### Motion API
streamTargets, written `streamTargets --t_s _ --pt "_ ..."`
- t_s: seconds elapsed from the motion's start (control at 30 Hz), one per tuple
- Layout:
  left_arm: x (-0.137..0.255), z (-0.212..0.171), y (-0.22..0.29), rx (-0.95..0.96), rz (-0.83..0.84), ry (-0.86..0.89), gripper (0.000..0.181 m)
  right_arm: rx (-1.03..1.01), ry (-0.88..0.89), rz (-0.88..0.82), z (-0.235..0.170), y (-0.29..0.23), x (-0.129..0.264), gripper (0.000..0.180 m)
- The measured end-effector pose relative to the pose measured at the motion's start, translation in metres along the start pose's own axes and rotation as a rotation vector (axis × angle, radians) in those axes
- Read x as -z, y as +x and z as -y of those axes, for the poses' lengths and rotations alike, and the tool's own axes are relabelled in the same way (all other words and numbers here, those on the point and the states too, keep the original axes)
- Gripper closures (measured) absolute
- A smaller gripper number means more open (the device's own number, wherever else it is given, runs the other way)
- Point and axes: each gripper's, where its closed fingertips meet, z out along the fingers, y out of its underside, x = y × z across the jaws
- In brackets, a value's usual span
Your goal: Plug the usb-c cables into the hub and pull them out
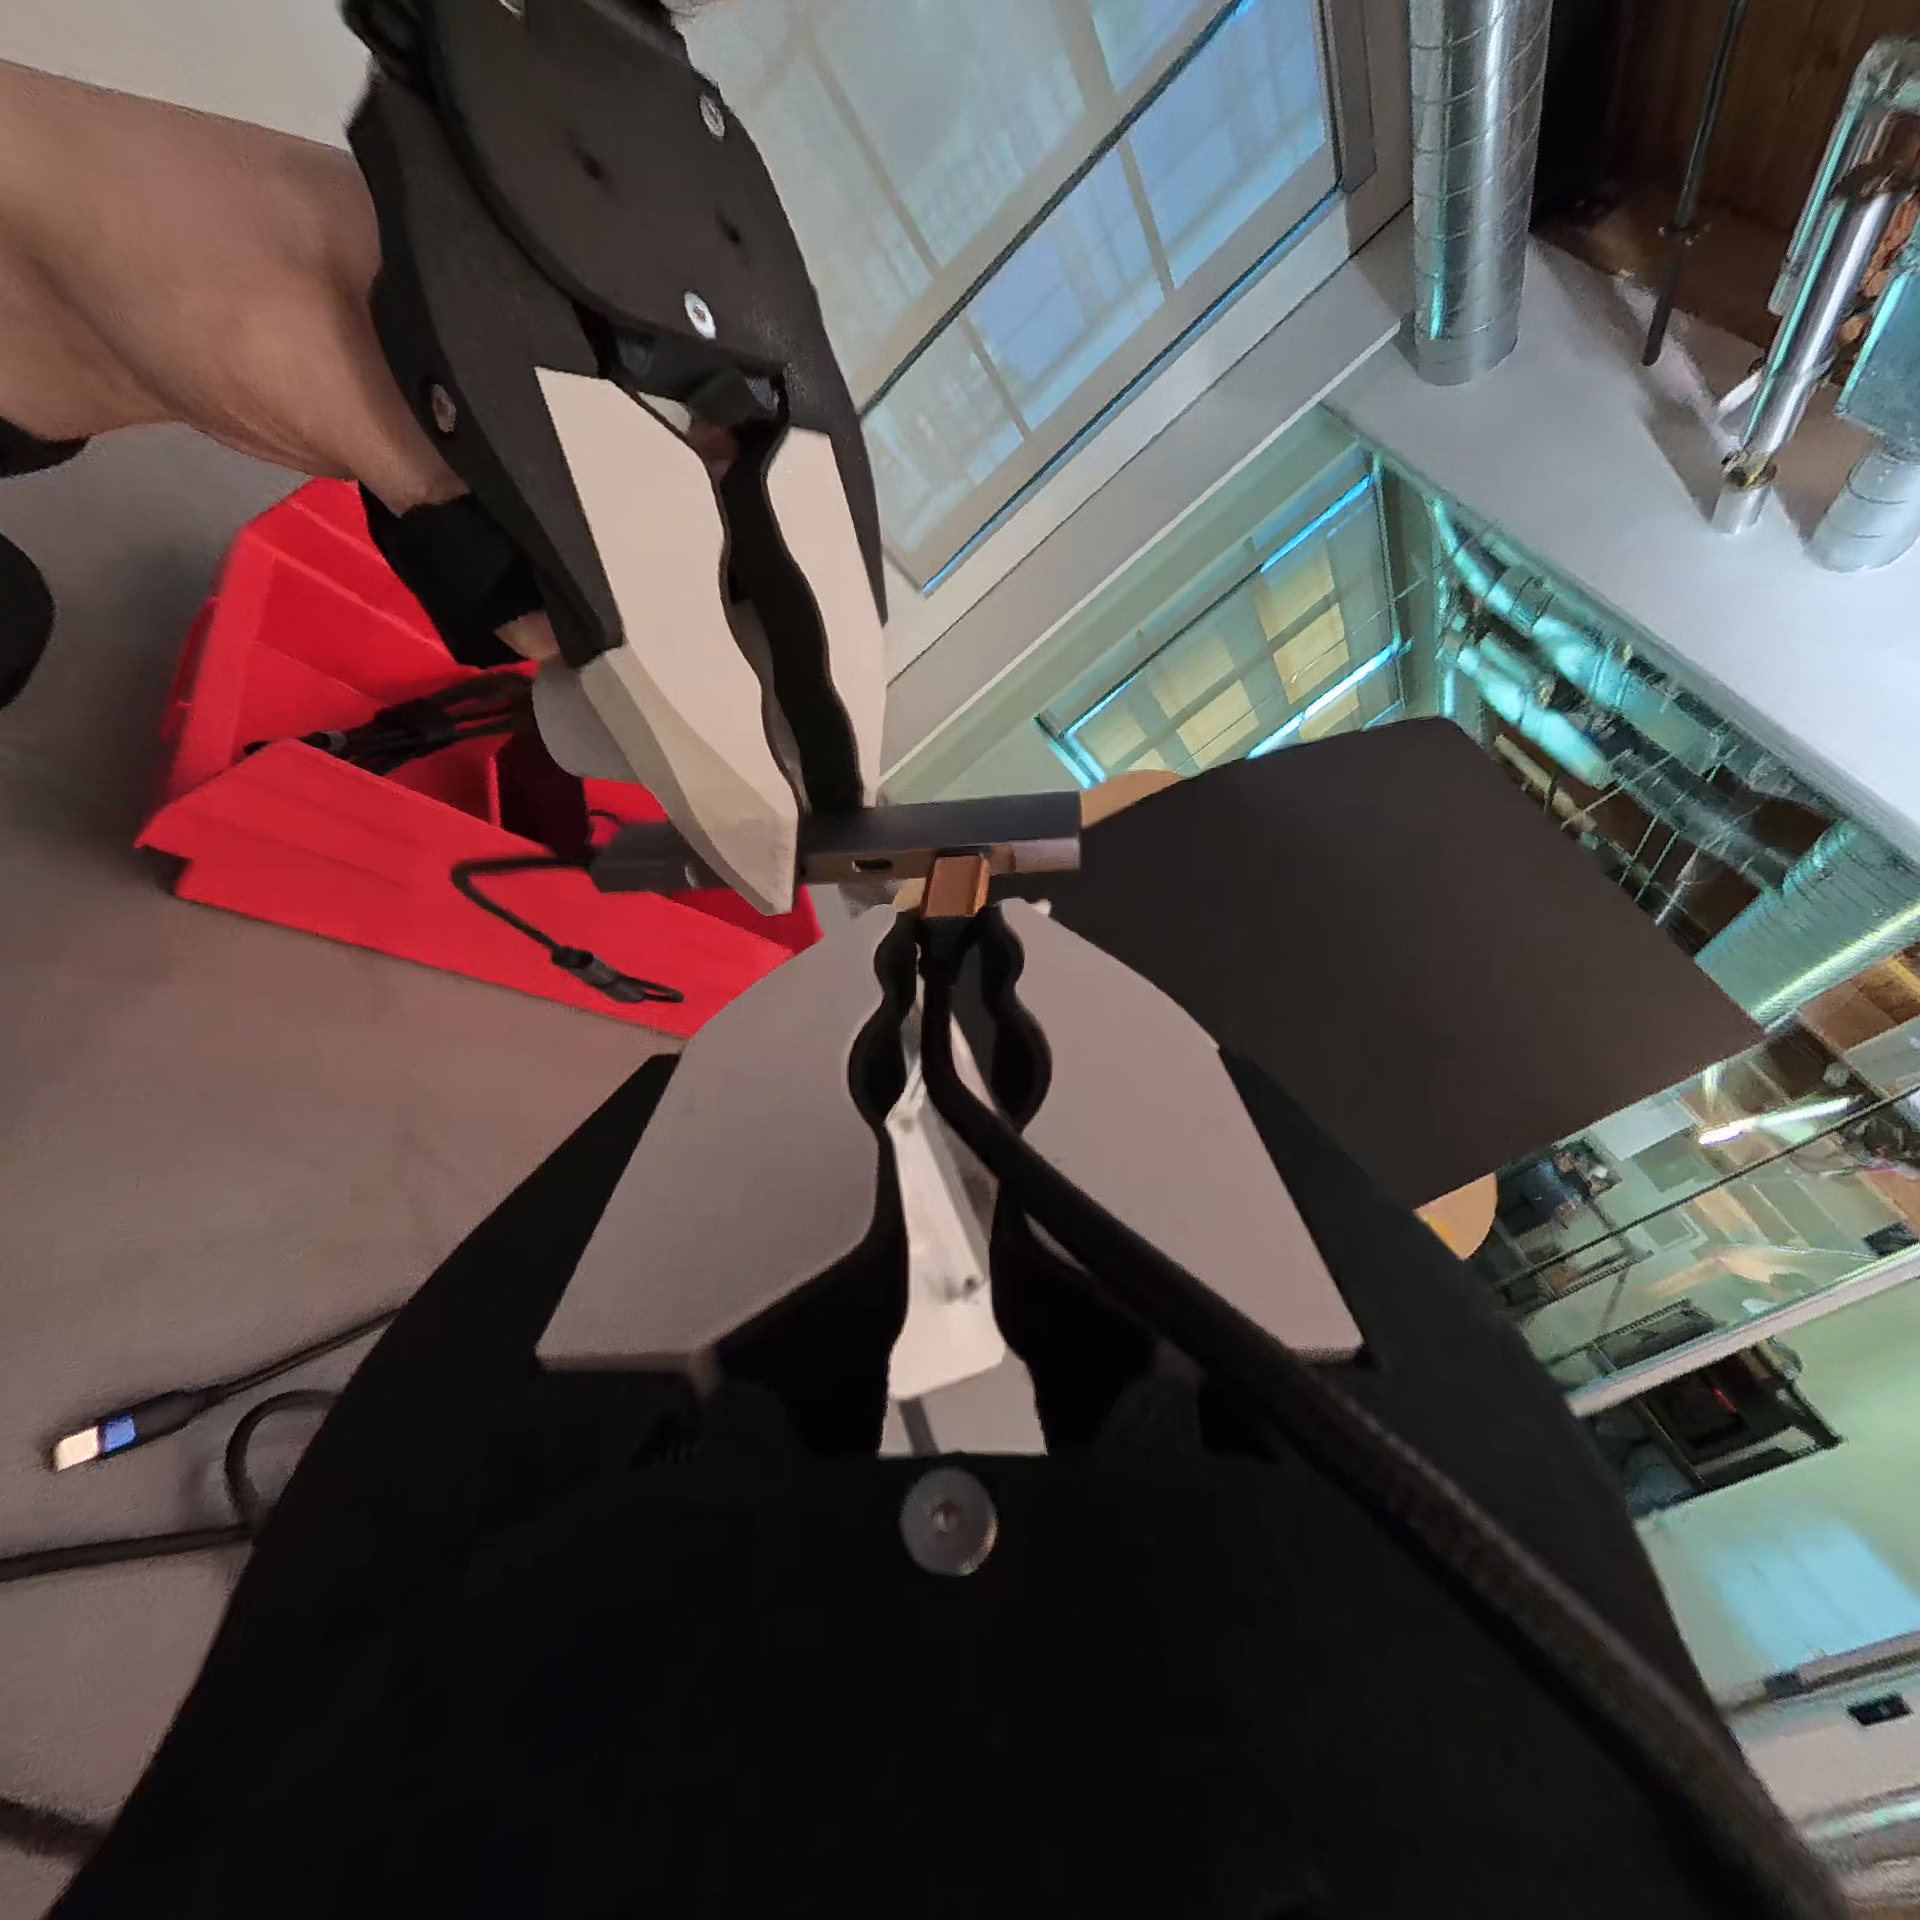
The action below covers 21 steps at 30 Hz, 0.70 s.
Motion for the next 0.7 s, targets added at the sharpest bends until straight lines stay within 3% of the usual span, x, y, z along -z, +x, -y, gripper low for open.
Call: streamTargets --t_s 0.43,0.7 --pt "-0.012 -0.014 -0.001 -0.137 0.066 -0.089 0.155 0.039 -0.097 0.056 -0.012 -0.007 -0.002 0.166" --pt "-0.015 -0.008 -0.008 -0.142 0.109 -0.035 0.154 0.117 -0.076 -0.034 -0.004 -0.003 -0.004 0.166"
